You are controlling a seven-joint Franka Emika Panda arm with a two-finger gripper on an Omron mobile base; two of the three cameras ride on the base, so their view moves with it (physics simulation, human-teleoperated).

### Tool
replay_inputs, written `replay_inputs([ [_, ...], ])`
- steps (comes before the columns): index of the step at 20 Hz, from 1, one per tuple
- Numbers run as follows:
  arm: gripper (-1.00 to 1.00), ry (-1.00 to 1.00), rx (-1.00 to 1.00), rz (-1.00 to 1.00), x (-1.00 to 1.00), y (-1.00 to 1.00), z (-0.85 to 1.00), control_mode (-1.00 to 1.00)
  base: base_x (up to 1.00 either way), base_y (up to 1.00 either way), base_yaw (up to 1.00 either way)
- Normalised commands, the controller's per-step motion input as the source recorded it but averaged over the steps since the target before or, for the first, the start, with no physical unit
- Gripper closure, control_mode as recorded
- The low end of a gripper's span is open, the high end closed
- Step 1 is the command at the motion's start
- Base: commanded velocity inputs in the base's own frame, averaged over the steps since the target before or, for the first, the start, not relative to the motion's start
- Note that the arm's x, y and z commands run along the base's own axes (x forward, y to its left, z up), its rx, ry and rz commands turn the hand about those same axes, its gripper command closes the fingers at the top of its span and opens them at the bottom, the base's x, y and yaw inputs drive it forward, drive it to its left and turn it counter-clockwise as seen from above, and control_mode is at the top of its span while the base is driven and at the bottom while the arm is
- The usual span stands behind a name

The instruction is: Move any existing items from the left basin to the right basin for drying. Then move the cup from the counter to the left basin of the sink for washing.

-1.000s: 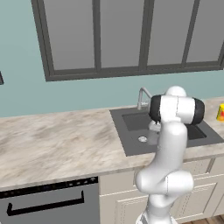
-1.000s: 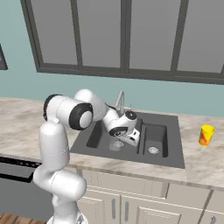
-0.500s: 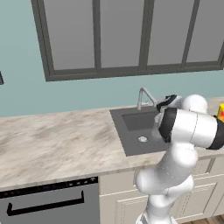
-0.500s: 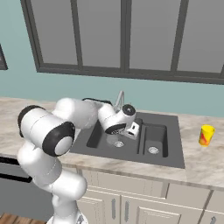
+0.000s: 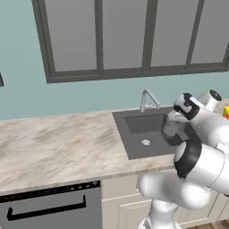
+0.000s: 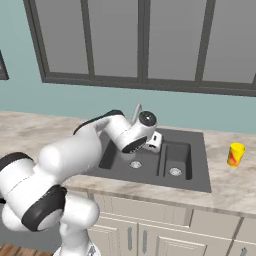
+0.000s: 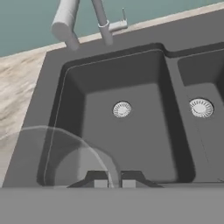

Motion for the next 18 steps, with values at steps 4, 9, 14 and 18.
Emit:
replay_inputs([
  [4,1.0,-0.1,-0.17,0.18,-0.45,-0.54,0.25,-1.0,0.0,0.0,0.0],
  [9,1.0,-0.08,-0.17,0.2,-0.08,-0.74,0.16,-1.0,0.0,0.0,0.0],
  [14,1.0,0.0,-0.15,0.11,0.11,-0.74,0.24,-1.0,0.0,0.0,0.0],
  [18,1.0,0.1,-0.1,0.0,0.36,-0.52,0.07,-1.0,0.0,0.0,0.0],
])
